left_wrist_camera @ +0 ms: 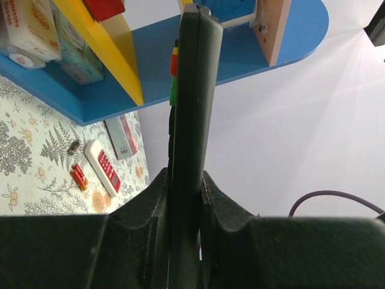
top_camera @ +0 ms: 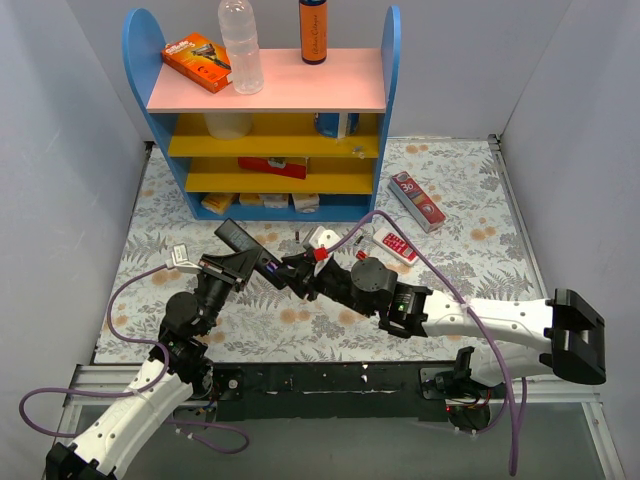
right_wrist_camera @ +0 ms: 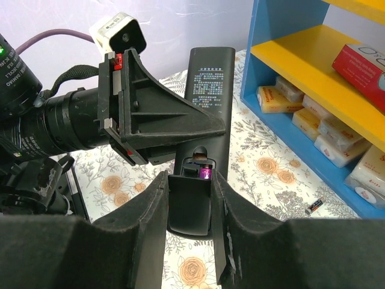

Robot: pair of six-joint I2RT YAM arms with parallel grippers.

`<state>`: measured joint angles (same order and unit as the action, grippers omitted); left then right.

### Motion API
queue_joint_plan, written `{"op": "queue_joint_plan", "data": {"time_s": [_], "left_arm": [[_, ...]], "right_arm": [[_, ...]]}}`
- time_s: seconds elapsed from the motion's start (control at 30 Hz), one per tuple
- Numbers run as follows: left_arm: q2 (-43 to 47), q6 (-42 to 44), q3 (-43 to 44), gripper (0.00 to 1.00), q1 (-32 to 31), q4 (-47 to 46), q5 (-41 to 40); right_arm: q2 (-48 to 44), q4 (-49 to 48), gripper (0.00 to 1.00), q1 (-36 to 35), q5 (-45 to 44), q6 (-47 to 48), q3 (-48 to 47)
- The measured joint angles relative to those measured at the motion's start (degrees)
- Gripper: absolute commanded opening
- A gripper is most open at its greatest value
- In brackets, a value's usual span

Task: Load the batteries into the remote control
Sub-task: Load the battery cover into the remote control.

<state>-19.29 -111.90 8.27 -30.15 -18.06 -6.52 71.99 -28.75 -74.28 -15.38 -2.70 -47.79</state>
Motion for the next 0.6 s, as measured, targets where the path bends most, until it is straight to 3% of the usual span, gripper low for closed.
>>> {"op": "queue_joint_plan", "data": {"time_s": [0.6], "left_arm": [[0.7, 0.7, 0.0, 0.00, 0.0, 2.2, 0.4]], "right_arm": [[3.5, -3.4, 0.16, 0.0, 0.5, 3.4, 0.3]]}}
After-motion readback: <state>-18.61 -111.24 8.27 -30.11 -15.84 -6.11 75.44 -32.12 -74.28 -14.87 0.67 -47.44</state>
